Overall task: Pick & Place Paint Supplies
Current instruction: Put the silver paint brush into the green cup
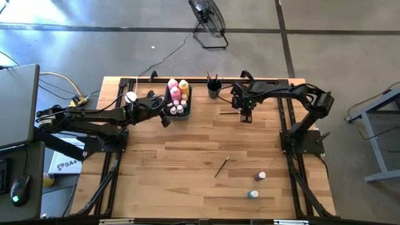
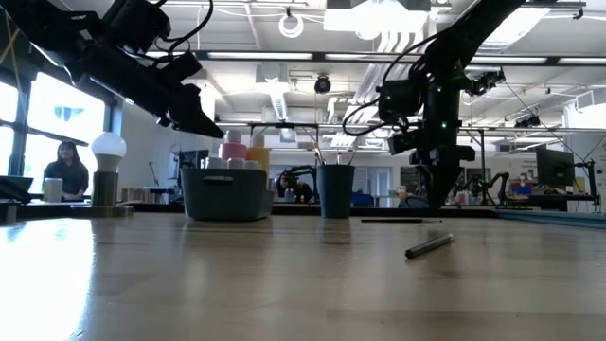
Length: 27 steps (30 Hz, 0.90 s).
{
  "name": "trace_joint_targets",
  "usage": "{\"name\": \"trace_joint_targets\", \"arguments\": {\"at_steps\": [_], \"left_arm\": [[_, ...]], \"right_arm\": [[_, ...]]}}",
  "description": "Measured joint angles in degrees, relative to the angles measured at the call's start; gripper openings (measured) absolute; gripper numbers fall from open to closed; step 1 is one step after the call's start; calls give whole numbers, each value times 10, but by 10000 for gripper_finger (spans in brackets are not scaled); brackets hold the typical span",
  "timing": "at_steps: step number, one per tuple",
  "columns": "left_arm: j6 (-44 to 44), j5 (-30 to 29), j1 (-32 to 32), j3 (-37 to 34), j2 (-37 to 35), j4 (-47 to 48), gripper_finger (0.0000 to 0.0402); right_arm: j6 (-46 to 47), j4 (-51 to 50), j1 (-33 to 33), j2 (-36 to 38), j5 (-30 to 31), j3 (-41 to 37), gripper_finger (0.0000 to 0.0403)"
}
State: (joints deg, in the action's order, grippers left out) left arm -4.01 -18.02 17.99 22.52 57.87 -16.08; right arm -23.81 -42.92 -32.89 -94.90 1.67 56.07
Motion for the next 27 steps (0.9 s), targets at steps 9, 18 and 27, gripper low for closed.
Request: {"name": "trace_joint_targets", "arguments": {"at_steps": [9,18,27], "left_arm": [[2,0,0,0,0,0,90],[11,1,0,0,0,0,90],[11,1,0,0,0,1,90]], "right_arm": [[0,5,-19,0,-25,0,132],[-6,36,-46,-1,-36,-33,127],[-19,63,-55,-1,-63,-38,127]]}}
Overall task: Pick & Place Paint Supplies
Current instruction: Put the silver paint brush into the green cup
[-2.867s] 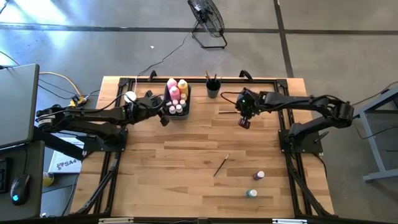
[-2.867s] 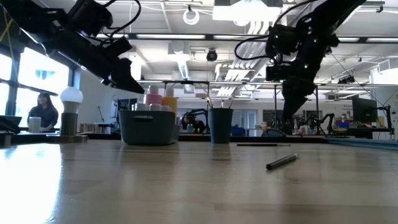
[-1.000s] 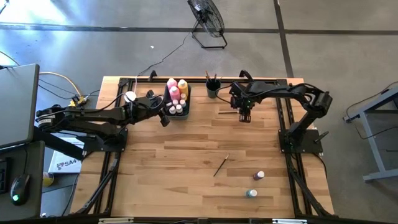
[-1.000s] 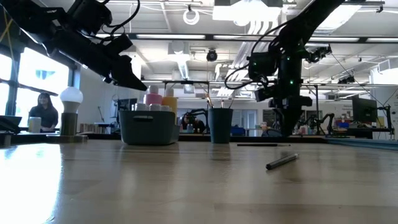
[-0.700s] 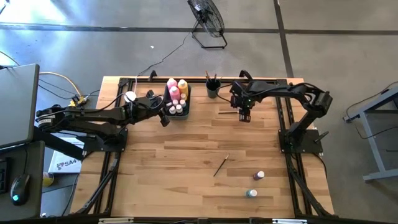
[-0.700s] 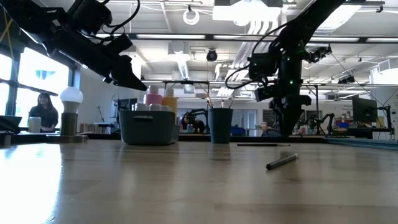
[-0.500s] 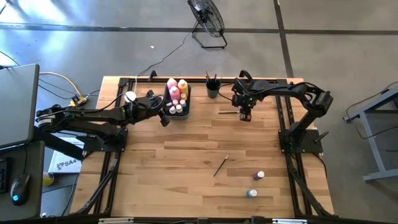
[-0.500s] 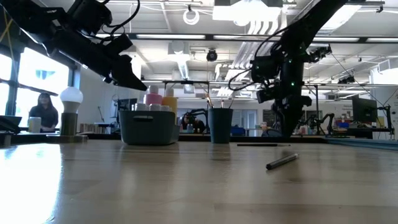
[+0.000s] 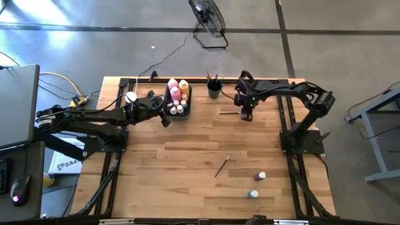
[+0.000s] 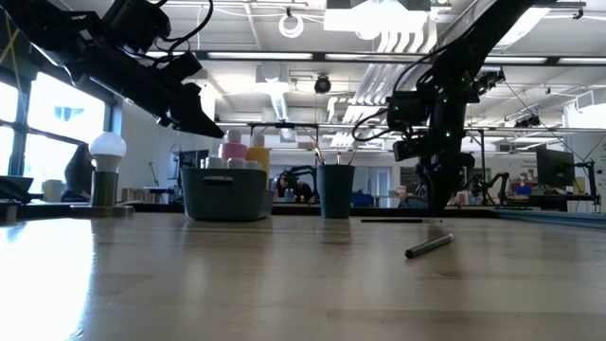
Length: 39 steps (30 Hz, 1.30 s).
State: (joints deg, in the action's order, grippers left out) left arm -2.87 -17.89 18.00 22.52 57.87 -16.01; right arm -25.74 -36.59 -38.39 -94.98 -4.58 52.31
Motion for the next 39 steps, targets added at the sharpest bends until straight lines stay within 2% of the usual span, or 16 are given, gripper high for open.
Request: {"name": "trace_joint_targets", "arguments": {"at_steps": [4,12,17,21,31,39], "left_arm": [[0,0,0,0,0,0,90],[0,-1,0,0,0,9,90],[0,-2,0,0,0,13,90],[0,-2,0,0,0,13,90],[0,-2,0,0,0,13,90],[0,-2,0,0,0,27,90]], "right_arm": [[0,1,-4,-4,-3,0,127],[4,5,-3,-58,-2,4,127],[4,8,-3,-59,1,3,123],[5,8,-3,-59,10,3,102],[5,12,-4,-59,20,2,11],[4,10,-4,-59,19,1,4]]}}
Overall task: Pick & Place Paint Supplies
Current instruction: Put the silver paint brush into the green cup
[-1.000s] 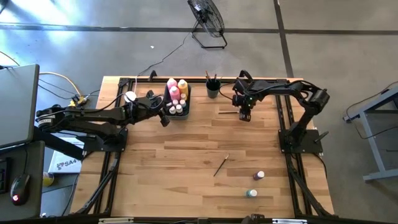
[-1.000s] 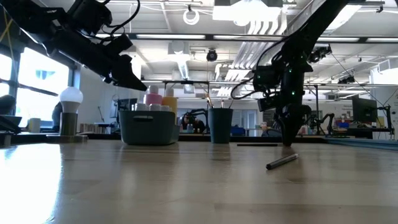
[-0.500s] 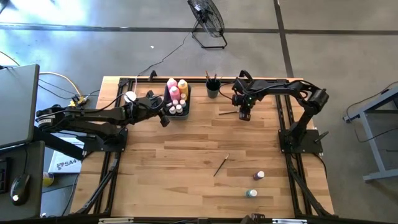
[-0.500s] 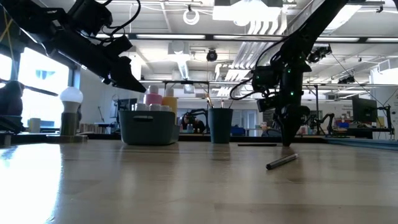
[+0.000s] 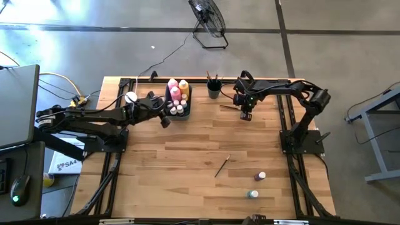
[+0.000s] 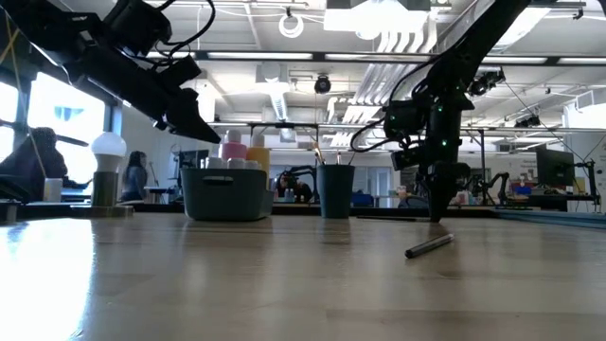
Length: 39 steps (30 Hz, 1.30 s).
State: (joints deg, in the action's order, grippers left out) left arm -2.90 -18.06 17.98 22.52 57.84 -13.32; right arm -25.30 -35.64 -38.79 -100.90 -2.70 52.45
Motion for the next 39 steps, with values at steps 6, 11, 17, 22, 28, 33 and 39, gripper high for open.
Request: {"name": "trace_joint_targets", "arguments": {"at_steps": [6,11,17,22,28,33,39], "left_arm": [[1,0,0,0,0,19,90],[2,0,0,0,0,15,90],[2,0,0,0,0,6,90],[3,0,0,0,0,-4,90],[22,1,0,0,0,-3,90],[68,29,0,0,0,-5,90],[116,119,0,1,0,-48,90]], "right_arm": [[1,-4,2,23,-1,-2,3],[6,-42,13,81,-8,-5,3],[19,-76,47,145,30,-4,3],[30,-73,89,186,71,-3,3],[33,-63,140,221,155,-3,3],[32,-30,181,230,225,-2,3],[25,0,235,226,324,-2,3]]}}
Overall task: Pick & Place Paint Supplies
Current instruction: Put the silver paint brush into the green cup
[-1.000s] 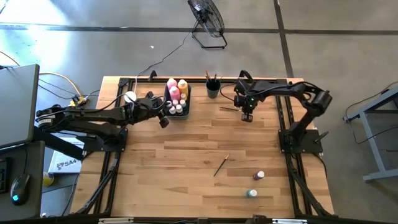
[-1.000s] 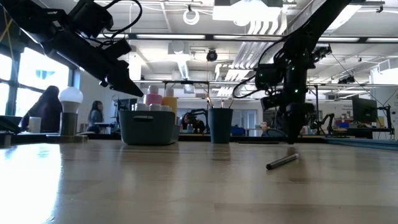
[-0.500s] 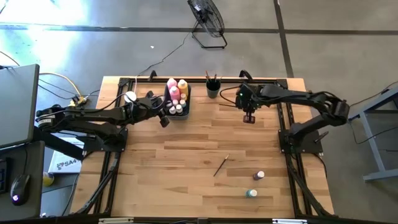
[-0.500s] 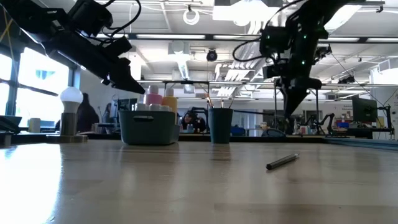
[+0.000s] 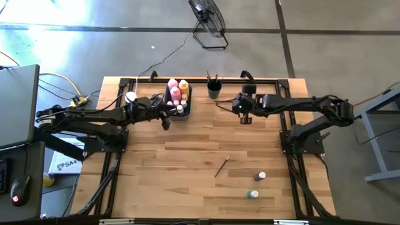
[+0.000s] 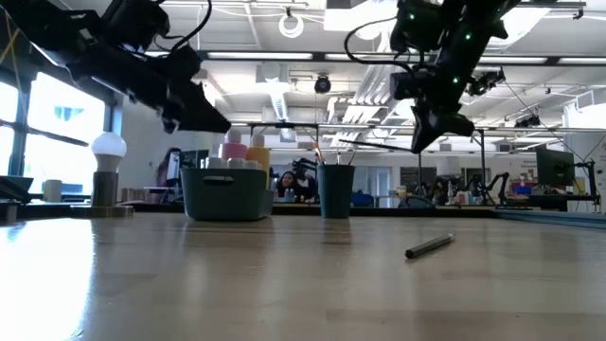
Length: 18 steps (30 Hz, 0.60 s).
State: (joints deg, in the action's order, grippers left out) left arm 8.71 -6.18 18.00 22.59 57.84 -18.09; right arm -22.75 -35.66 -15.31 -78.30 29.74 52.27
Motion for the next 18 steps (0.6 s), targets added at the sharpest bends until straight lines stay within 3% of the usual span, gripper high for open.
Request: {"name": "trace_joint_targets", "arguments": {"at_steps": [5,12,18], "left_arm": [[43,61,0,28,0,-2,90],[136,92,0,72,0,9,90],[173,140,0,133,0,162,91]], "right_arm": [[-14,31,50,0,85,0,3],[-58,95,121,0,192,0,3],[-107,143,181,-10,268,0,3]]}}
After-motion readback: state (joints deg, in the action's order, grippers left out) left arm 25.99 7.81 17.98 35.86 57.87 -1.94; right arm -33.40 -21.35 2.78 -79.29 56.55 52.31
